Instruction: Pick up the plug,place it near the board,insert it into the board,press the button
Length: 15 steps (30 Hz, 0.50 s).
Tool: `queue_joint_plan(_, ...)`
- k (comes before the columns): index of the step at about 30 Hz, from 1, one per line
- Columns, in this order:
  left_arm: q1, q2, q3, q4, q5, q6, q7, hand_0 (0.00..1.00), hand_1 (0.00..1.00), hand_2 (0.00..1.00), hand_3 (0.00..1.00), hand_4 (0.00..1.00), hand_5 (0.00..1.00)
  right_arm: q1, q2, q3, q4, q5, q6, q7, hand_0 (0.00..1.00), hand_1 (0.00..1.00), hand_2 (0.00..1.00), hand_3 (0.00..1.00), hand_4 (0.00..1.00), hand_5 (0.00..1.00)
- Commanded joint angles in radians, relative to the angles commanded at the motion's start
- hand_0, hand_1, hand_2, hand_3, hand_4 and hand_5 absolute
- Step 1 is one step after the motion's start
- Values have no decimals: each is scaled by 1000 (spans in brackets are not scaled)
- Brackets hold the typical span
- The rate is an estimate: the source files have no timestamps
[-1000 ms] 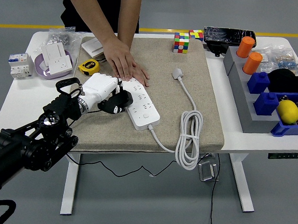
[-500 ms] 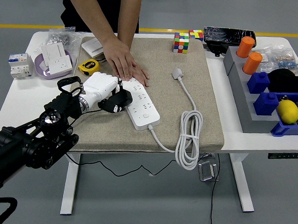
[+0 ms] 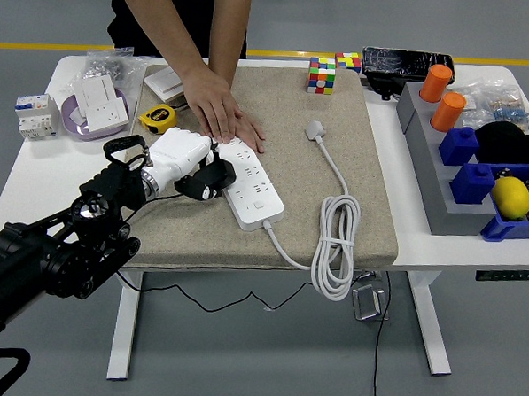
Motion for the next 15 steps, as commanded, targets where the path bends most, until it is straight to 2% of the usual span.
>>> queue_joint_plan(9,-1,0,1,-1,-9,2,-4,423,412,335,400,641,172,-1,1,0,0,1,0,1,854,790,767,783,998,922)
queue_joint_plan(10,-1,0,1,-1,-10,2,-4,424,418,373,445,689,199,-1,0,0,0,2,0,1,854,789,767,783,998,922)
queue_joint_plan(15,-1,2,1,2,-22,-3,-7,424,418,373,445,689,199,-1,0,-2,0,2,1,0,854,789,767,783,998,922)
